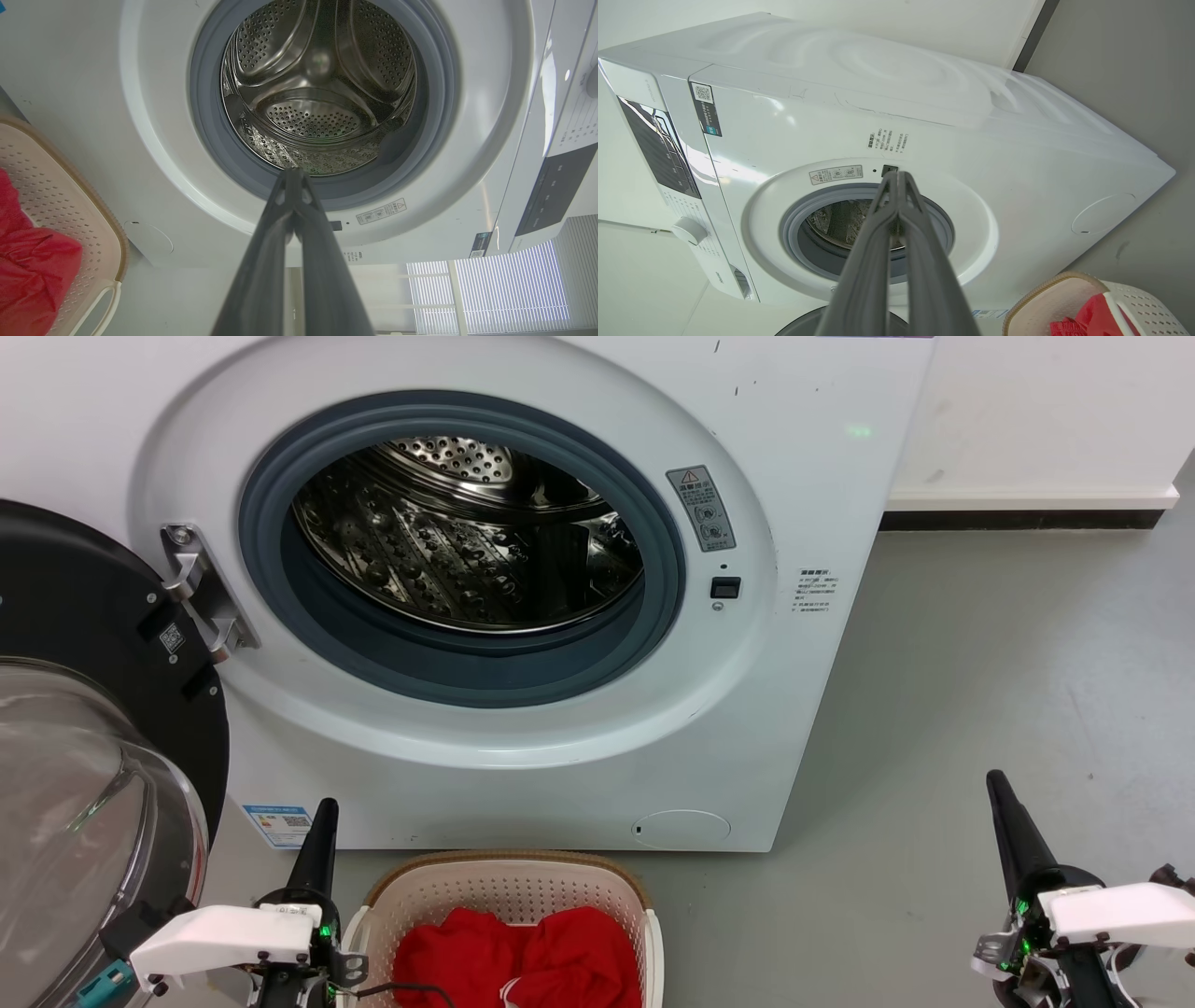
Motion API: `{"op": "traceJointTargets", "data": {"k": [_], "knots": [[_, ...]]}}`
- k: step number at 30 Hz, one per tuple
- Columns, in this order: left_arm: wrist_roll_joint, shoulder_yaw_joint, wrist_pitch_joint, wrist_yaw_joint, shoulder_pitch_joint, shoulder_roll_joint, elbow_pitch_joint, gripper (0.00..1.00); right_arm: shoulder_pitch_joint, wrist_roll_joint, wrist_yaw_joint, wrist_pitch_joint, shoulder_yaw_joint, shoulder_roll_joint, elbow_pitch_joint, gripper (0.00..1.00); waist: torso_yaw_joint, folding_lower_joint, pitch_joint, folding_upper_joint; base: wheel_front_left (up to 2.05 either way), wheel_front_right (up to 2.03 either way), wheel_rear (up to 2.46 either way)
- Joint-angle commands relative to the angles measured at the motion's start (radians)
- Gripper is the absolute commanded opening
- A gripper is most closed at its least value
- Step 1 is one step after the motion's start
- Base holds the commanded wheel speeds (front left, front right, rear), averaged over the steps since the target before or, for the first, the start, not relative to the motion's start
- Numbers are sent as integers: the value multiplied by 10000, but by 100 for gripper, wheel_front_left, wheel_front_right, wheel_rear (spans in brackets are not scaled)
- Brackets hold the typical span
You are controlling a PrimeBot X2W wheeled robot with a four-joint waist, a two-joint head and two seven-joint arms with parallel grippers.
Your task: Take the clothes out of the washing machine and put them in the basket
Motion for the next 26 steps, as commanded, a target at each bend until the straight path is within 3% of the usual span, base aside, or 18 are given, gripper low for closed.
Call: {"op": "traceJointTargets", "data": {"k": [1, 26], "knots": [[-221, 31, 77, -80, -203, -5, -4, 0, -274, 237, -2, 68, -32, -38, -3, 0, 3, 0, -3, 0, 0, 0, 0], [-2111, 152, 541, -236, -397, -11, 183, 0, -421, 2061, -3, 575, -167, 13, 220, 0, 47, 0, -63, 0, 0, 0, 0]]}}
